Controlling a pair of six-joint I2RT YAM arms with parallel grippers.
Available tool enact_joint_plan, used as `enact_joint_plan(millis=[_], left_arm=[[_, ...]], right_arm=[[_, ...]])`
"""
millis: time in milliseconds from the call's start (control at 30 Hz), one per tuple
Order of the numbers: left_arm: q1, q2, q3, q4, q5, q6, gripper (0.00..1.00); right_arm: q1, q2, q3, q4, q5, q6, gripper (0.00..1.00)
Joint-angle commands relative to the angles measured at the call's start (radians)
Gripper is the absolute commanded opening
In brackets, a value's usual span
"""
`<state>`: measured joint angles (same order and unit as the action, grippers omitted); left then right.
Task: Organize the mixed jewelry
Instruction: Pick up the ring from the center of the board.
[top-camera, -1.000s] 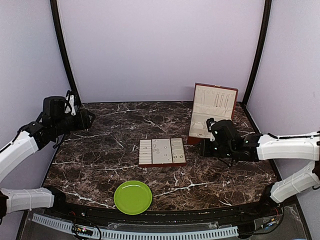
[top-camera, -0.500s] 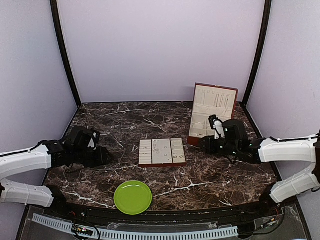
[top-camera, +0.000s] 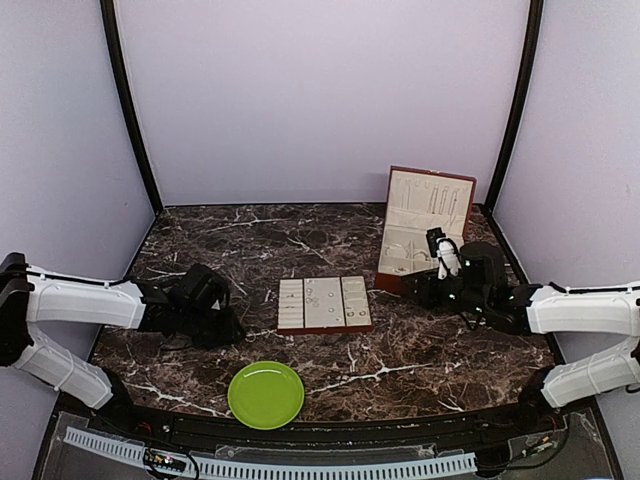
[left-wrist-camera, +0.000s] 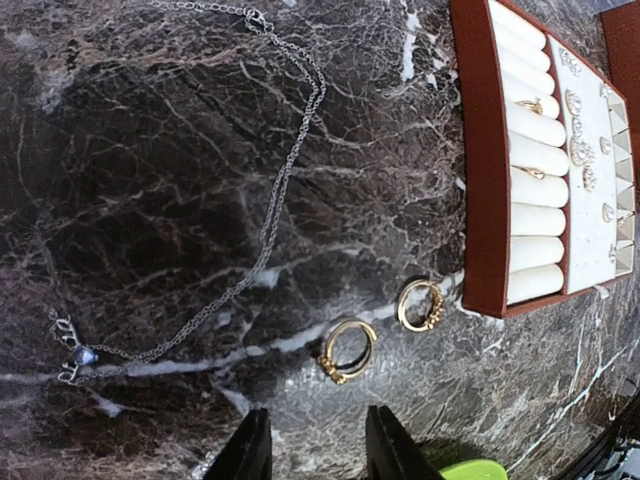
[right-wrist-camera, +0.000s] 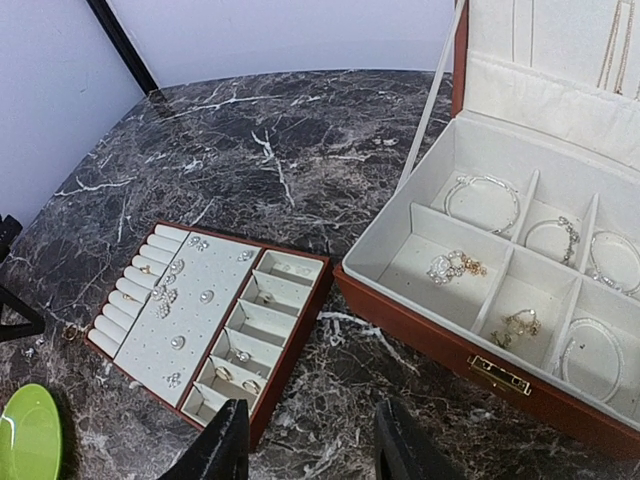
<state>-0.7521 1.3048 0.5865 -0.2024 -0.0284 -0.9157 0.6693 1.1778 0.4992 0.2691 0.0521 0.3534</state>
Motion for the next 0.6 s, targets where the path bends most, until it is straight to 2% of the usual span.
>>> enact_joint_plan(millis=[0,267,567], left_arm=[[-0.016,0.071,0.083,0.009,-0.035,-0.022,0.35],[-0.03,0.189,0.154,-0.052,-0.056,-0.031,0.31],[-0.065,0.24,0.207,-0.136,-0.125,-0.051,0.31]], right_arm=[[-0.005,0.002,-0.02,0.051,0.006,0.003,0.43],[-0.005,0.004,-0.027,0.056,0.022,-0.002,0.43],[-0.007,-0.006,-0.028,0.048,0.036,-0.004,0.43]])
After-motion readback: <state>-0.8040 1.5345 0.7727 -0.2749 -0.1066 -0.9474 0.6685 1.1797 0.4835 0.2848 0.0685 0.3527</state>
